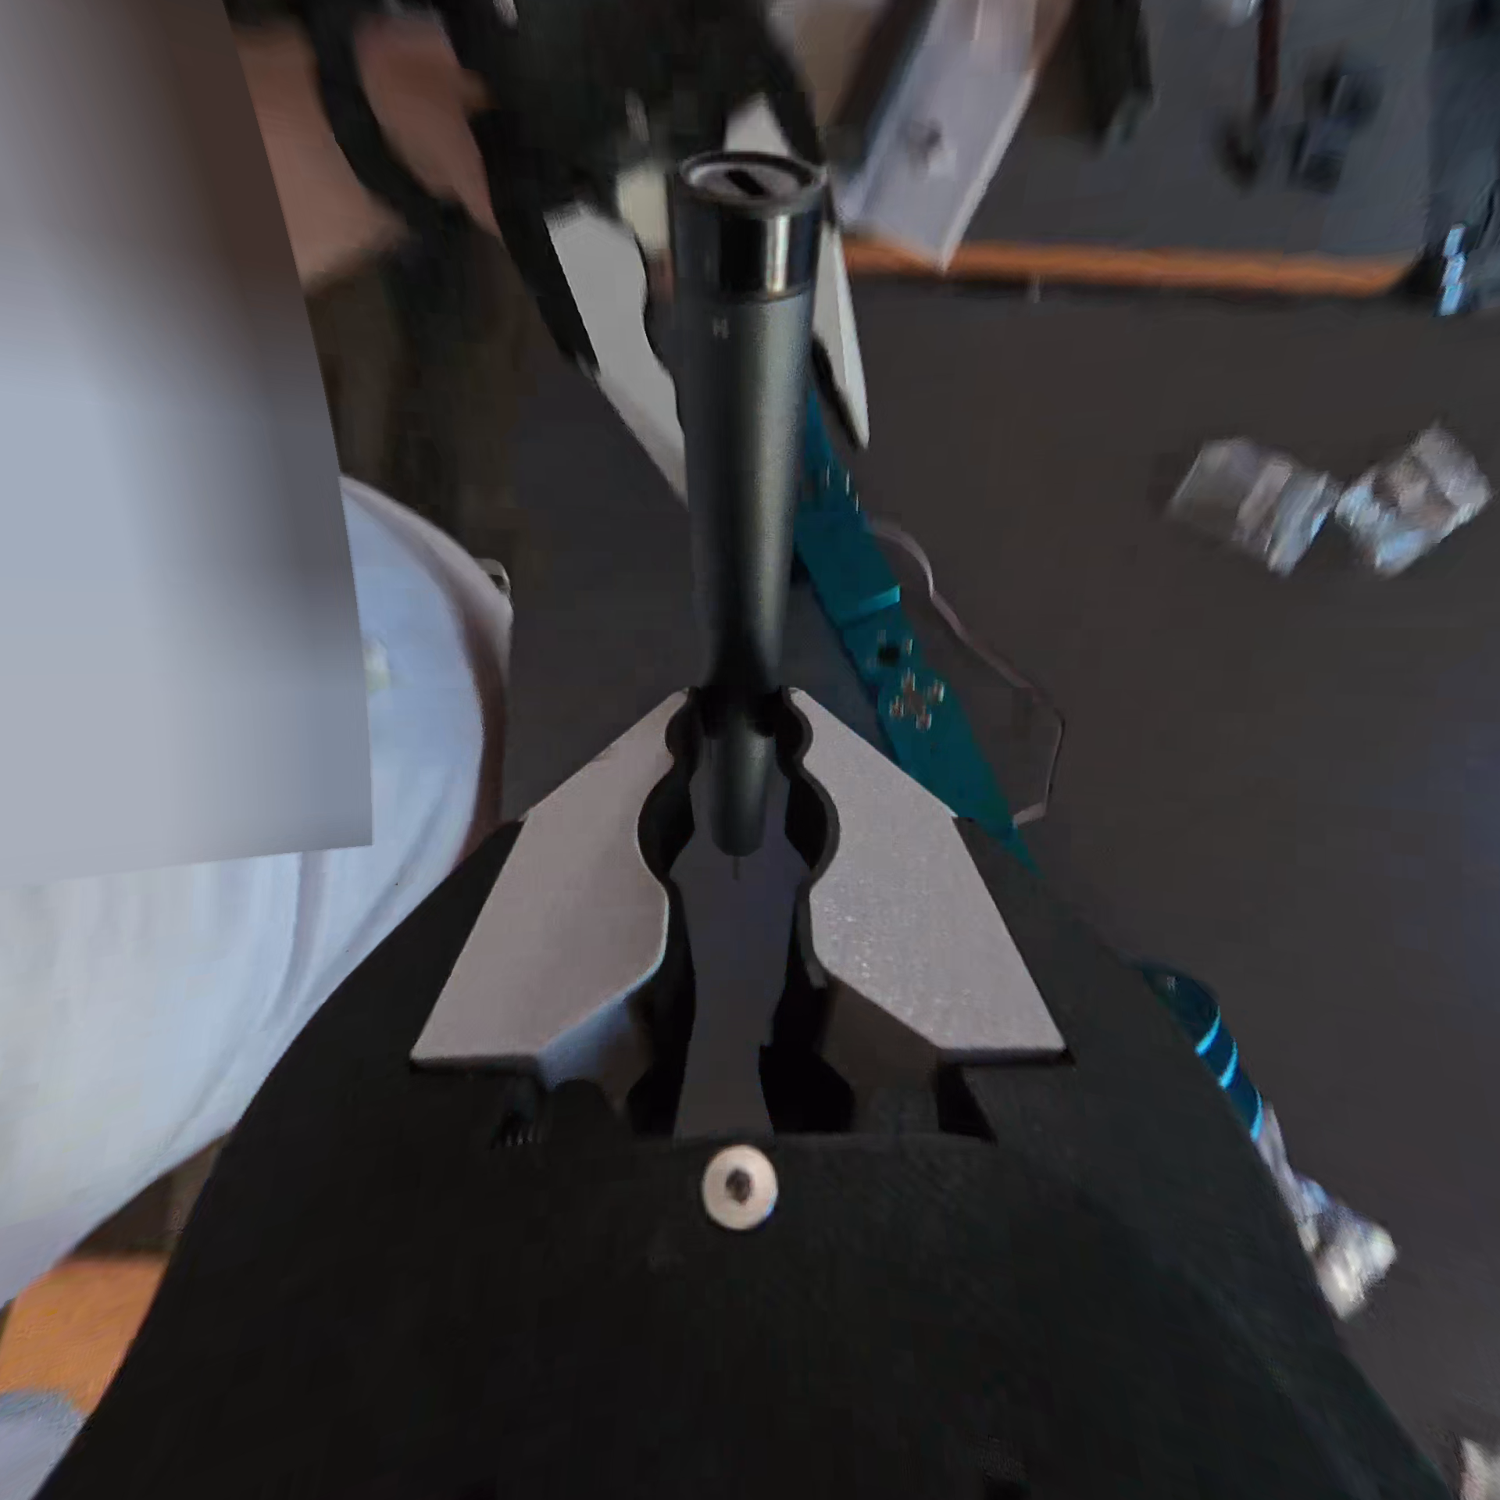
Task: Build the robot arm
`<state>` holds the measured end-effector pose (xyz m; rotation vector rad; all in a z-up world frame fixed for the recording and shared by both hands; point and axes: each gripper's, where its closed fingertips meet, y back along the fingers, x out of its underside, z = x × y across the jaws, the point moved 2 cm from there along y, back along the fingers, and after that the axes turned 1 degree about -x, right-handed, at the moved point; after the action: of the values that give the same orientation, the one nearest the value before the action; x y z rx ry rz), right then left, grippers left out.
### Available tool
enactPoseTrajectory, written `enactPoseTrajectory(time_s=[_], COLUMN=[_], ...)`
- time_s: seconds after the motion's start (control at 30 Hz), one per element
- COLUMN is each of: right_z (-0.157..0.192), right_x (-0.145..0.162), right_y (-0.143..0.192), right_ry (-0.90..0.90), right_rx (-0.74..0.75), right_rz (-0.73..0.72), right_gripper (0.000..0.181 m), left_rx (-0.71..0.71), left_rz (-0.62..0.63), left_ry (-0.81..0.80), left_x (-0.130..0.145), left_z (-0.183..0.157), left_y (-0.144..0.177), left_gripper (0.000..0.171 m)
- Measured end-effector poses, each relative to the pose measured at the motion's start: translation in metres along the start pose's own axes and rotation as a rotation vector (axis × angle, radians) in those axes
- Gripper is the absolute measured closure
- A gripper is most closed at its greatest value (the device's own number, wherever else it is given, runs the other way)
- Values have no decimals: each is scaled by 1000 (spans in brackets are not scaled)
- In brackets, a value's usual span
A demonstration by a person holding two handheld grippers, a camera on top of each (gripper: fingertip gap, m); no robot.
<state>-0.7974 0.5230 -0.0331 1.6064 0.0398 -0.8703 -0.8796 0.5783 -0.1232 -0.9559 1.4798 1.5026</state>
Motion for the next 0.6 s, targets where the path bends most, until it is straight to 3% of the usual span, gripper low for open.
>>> enactPoseTrajectory(time_s=[0.17, 0.27, 0.37, 0.6], right_z=[-2, -2, -2, 0], right_x=[69, 93, 101, 99], right_y=[-44, -63, -76, -90], right_ry=[68, 105, 125, 156], right_rx=[90, 117, 129, 98], right_rz=[404, 501, 490, 317], right_gripper=[164, 163, 164, 163], left_rx=[-2, -51, -67, -96], left_rz=[106, 173, 174, 178], left_ry=[-71, -107, -123, -127], left_x=[12, 20, 20, 21], left_z=[-5, -2, -3, -3], left_y=[-11, -15, -16, -16], left_gripper=[105, 108, 110, 110])
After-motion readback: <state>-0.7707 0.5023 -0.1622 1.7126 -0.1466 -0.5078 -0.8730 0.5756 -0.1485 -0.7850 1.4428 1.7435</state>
